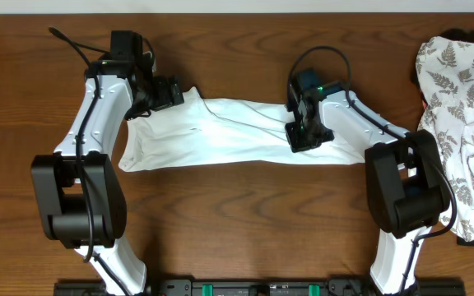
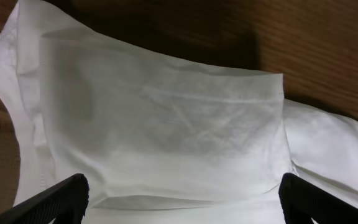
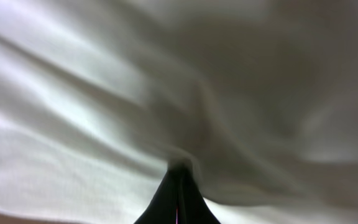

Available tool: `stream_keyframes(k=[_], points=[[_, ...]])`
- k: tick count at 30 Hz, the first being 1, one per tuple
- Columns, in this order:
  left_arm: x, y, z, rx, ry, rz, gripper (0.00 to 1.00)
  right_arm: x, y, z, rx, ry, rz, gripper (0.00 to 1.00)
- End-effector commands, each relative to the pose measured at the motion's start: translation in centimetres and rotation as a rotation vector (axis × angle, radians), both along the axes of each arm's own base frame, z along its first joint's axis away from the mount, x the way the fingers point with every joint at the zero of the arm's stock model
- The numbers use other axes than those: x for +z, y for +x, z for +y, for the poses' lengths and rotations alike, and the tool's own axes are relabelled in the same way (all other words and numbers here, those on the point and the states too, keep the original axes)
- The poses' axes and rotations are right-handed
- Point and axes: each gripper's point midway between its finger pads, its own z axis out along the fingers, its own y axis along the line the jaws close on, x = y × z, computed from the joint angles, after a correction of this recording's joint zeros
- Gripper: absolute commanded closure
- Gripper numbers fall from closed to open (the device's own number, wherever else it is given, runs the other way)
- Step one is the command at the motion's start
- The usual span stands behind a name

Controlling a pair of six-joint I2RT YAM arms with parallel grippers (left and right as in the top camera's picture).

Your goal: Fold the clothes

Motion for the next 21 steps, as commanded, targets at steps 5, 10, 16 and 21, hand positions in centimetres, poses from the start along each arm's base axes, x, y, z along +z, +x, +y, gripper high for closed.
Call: stream_keyframes(k=[5, 10, 16, 21], points=[[0.7, 0.3, 0.4, 0.002, 0.014, -0.019, 0.02, 0.8, -0.6, -0.1, -0.022, 0.023, 0.022, 0.99], [0.7, 0.3, 0.4, 0.002, 0.014, -0.019, 0.02, 3.7, 1.1, 0.5, -0.024, 0.057, -0.062, 0.99], [0.7, 0.3, 0.4, 0.002, 0.014, -0.019, 0.02, 8.3, 4.0, -3.7, -0.222, -0.044, -0.207, 0.95], [0.7, 0.3, 0.4, 0.002, 0.014, -0.019, 0.02, 8.3, 4.0, -7.8, -0.397, -0.075, -0.18, 0.74]])
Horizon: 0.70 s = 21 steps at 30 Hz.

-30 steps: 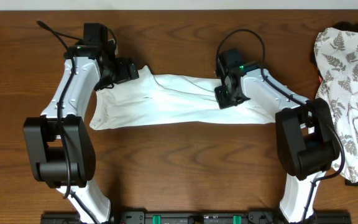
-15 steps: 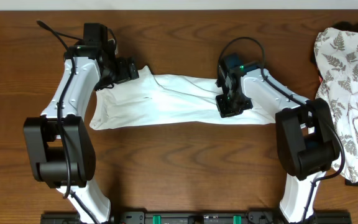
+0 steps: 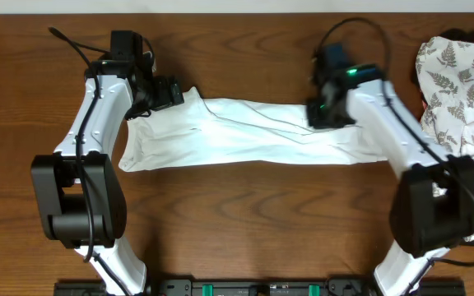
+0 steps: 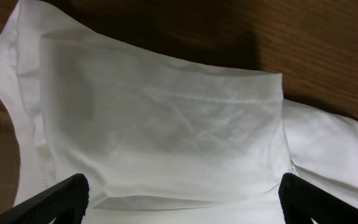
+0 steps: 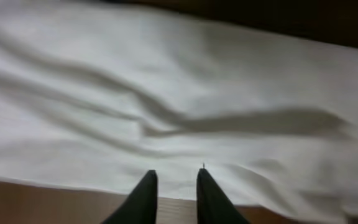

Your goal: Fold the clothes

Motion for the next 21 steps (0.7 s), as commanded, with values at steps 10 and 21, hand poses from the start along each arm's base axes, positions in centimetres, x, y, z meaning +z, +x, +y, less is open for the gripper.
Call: stream_keyframes(k=[10, 21], points=[[0.7, 0.3, 0.4, 0.002, 0.014, -0.018, 0.02, -0.2, -0.3, -7.4, -0.321, -0.032, 0.047, 0.67], [0.7, 0.3, 0.4, 0.002, 0.014, -0.018, 0.02, -0.4, 0.7, -7.6, -0.382, -0.023, 0.001, 0.65]])
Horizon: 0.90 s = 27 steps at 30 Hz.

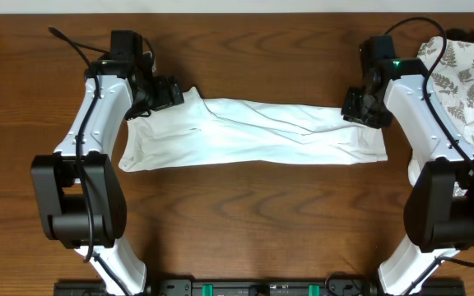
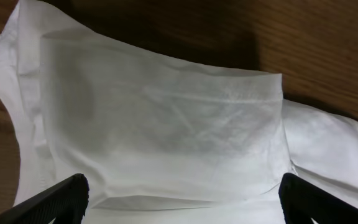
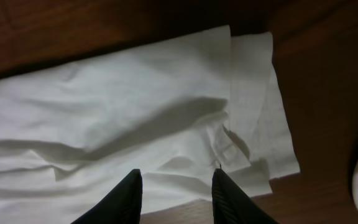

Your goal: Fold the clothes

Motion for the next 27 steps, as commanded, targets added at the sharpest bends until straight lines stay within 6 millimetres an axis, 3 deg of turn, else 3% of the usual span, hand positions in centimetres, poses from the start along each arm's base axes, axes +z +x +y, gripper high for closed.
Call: stream_keyframes(k=[1, 18, 27], points=[[0.7, 0.3, 0.4, 0.002, 0.014, -0.018, 0.02, -0.5, 0.2, -0.7, -0.05, -0.021, -0.009, 0.64], [0.7, 0.3, 0.4, 0.002, 0.014, -0.018, 0.02, -4.6, -0.7, -2.4, -0.021, -0.082, 0.103, 0.56], [0.7, 0.3, 0.4, 0.002, 0.014, -0.018, 0.02, -4.7, -0.8, -2.9, 0.013, -0.086, 0.111, 0.55]])
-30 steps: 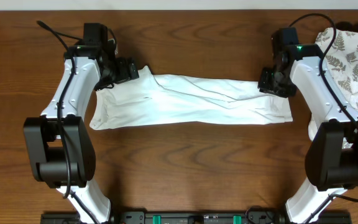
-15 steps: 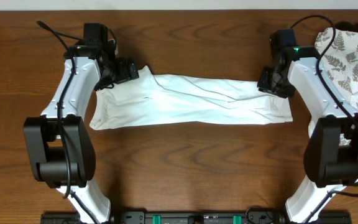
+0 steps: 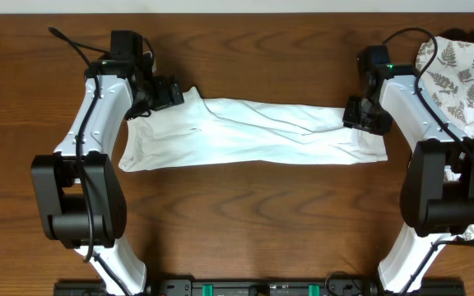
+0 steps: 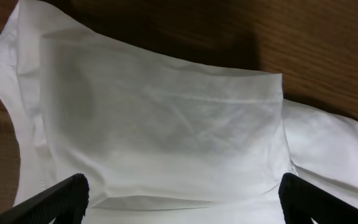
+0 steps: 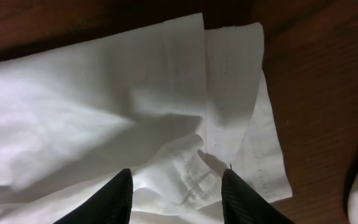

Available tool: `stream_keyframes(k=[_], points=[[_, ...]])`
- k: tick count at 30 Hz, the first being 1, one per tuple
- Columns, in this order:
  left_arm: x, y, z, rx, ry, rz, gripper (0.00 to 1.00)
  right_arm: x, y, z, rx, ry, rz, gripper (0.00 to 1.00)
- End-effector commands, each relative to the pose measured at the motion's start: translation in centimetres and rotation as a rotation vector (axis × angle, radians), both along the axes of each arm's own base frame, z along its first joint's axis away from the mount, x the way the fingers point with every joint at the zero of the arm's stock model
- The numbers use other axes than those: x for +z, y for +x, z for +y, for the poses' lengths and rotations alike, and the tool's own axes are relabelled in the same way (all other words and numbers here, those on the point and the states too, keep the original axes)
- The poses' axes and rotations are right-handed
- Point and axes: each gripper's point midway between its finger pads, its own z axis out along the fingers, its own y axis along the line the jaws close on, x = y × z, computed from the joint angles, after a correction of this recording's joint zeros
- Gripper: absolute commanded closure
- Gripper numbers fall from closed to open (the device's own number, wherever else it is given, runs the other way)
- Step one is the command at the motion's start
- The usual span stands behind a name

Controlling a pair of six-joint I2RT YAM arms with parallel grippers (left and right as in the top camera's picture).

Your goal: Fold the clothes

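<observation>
A white garment lies stretched into a long band across the wooden table. My left gripper sits at its upper left end, fingers spread wide and open over the white cloth. My right gripper hangs over the garment's right end, open, its fingers apart above a small folded tab and the hemmed edge. Neither gripper holds cloth.
A pile of fern-print fabric lies at the table's right edge, close to the right arm. Bare brown wood lies in front of the garment. A dark rail runs along the near edge.
My right gripper has dropped closer to the garment's right end and its fingers stand wider apart. The left gripper and the garment have not moved.
My right gripper was first shut, low on the garment's middle. Then it was slightly open, further right. Then it stood open over the right end, where it now hangs lower and wider. The left gripper stayed open at the left end throughout.
</observation>
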Motion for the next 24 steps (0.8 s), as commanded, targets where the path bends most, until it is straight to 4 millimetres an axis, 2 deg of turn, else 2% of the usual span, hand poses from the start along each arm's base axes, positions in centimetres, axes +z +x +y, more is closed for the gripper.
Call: stream_keyframes(k=[1, 8, 17, 20, 24], points=[[0.7, 0.3, 0.4, 0.002, 0.014, -0.018, 0.02, -0.4, -0.3, -0.9, 0.01, -0.011, 0.018, 0.55], [0.7, 0.3, 0.4, 0.002, 0.014, -0.018, 0.02, -1.1, 0.0, -0.5, 0.065, 0.031, 0.002, 0.51], [0.7, 0.3, 0.4, 0.002, 0.014, -0.018, 0.02, -2.3, -0.2, 1.3, 0.122, 0.132, -0.004, 0.59], [0.7, 0.3, 0.4, 0.002, 0.014, -0.018, 0.02, -2.8, -0.9, 1.1, 0.121, 0.123, 0.018, 0.5], [0.7, 0.3, 0.4, 0.002, 0.014, -0.018, 0.02, -2.8, -1.1, 0.4, 0.117, 0.109, 0.026, 0.48]])
